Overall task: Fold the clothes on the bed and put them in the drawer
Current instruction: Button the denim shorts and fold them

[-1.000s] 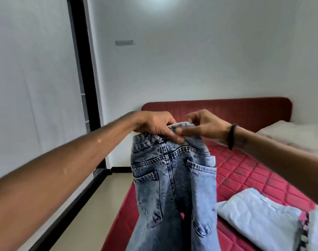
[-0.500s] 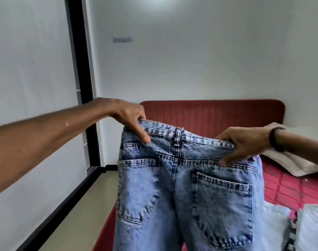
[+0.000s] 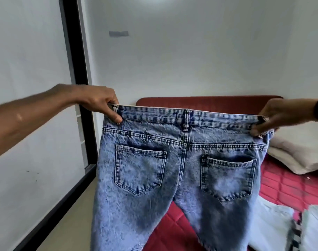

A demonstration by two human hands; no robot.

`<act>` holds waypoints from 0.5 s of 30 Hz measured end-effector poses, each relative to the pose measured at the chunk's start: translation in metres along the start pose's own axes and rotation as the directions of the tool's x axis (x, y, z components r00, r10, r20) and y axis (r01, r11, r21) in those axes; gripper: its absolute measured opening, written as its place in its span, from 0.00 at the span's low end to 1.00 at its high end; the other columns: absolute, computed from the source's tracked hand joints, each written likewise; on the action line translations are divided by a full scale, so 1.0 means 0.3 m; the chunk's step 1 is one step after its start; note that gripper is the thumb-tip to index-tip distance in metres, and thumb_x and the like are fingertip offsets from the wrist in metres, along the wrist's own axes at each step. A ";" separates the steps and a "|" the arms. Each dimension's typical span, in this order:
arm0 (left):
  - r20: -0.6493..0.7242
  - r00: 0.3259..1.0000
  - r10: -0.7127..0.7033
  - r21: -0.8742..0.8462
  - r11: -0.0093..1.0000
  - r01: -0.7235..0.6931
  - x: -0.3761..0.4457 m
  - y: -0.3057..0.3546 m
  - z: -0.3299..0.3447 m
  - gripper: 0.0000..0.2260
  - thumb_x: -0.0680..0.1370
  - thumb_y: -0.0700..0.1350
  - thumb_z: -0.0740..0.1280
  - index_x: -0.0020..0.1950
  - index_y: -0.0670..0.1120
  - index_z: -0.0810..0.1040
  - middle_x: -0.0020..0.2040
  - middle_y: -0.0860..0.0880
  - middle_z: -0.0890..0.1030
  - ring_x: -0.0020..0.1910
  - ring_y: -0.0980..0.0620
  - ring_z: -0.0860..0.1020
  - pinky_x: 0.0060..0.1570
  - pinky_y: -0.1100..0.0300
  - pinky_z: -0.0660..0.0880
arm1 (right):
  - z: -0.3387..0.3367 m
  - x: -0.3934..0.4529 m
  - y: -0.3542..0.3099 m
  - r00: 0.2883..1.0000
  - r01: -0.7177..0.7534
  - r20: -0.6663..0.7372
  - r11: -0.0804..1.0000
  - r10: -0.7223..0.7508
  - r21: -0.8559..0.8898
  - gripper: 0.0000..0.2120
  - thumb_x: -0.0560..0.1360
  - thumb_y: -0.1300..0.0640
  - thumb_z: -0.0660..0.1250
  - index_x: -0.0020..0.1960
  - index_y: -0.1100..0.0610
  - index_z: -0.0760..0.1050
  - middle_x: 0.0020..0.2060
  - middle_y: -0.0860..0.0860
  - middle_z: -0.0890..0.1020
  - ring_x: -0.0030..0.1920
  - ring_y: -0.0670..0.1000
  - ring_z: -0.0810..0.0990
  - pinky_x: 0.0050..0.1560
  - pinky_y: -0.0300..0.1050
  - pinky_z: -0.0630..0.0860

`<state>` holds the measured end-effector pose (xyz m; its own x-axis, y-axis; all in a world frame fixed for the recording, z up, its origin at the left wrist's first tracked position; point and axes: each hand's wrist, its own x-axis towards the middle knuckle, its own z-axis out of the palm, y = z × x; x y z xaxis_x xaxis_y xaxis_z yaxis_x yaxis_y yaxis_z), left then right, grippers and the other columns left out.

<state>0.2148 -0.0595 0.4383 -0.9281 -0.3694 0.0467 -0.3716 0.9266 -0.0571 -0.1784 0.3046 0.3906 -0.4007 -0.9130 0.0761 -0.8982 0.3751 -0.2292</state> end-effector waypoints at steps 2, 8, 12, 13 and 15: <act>-0.005 1.000 -0.015 -0.030 0.999 0.015 0.015 -0.042 0.026 0.22 0.65 0.76 0.71 0.38 0.57 0.83 0.41 0.55 0.82 0.40 0.55 0.78 0.41 0.55 0.73 | 0.007 0.018 0.004 0.997 -0.027 0.075 0.997 0.021 0.074 0.21 0.63 0.35 0.80 0.42 0.52 0.88 0.37 0.50 0.87 0.39 0.50 0.84 0.44 0.49 0.83; -0.322 0.917 -0.234 0.135 0.948 0.289 0.206 -0.114 0.194 0.13 0.73 0.62 0.75 0.49 0.55 0.81 0.54 0.49 0.73 0.54 0.49 0.69 0.54 0.53 0.73 | 0.120 0.212 0.026 0.937 -0.138 -0.327 0.990 0.122 -0.026 0.12 0.65 0.48 0.84 0.30 0.49 0.83 0.26 0.47 0.84 0.27 0.41 0.81 0.28 0.30 0.71; -0.443 0.753 -0.487 -0.180 0.871 0.458 0.323 -0.145 0.241 0.12 0.76 0.54 0.76 0.55 0.47 0.86 0.47 0.43 0.82 0.45 0.40 0.82 0.45 0.54 0.78 | 0.185 0.382 0.012 0.747 -0.141 -0.614 0.964 0.254 0.227 0.05 0.67 0.55 0.80 0.38 0.54 0.86 0.28 0.52 0.84 0.34 0.51 0.86 0.44 0.49 0.85; -0.466 0.725 -0.507 -0.232 0.861 0.453 0.336 -0.151 0.248 0.12 0.76 0.52 0.75 0.55 0.46 0.86 0.47 0.41 0.84 0.44 0.39 0.83 0.45 0.54 0.79 | 0.186 0.408 0.004 0.695 -0.119 -0.669 0.960 0.262 0.253 0.04 0.68 0.55 0.79 0.41 0.55 0.87 0.30 0.55 0.85 0.37 0.53 0.86 0.47 0.54 0.85; -0.535 0.687 -0.493 -0.291 0.870 0.398 0.329 -0.153 0.253 0.10 0.77 0.47 0.75 0.56 0.44 0.87 0.45 0.39 0.85 0.41 0.39 0.83 0.43 0.54 0.80 | 0.173 0.414 -0.014 0.602 -0.070 -0.762 0.966 0.240 0.248 0.07 0.70 0.56 0.75 0.46 0.56 0.88 0.36 0.59 0.86 0.40 0.53 0.85 0.48 0.53 0.83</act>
<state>0.1387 -0.1439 0.3698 -0.4423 -0.6725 0.5934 -0.6862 0.6798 0.2589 -0.2149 0.1815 0.3508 -0.5940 -0.3375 0.7302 -0.7947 0.3869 -0.4677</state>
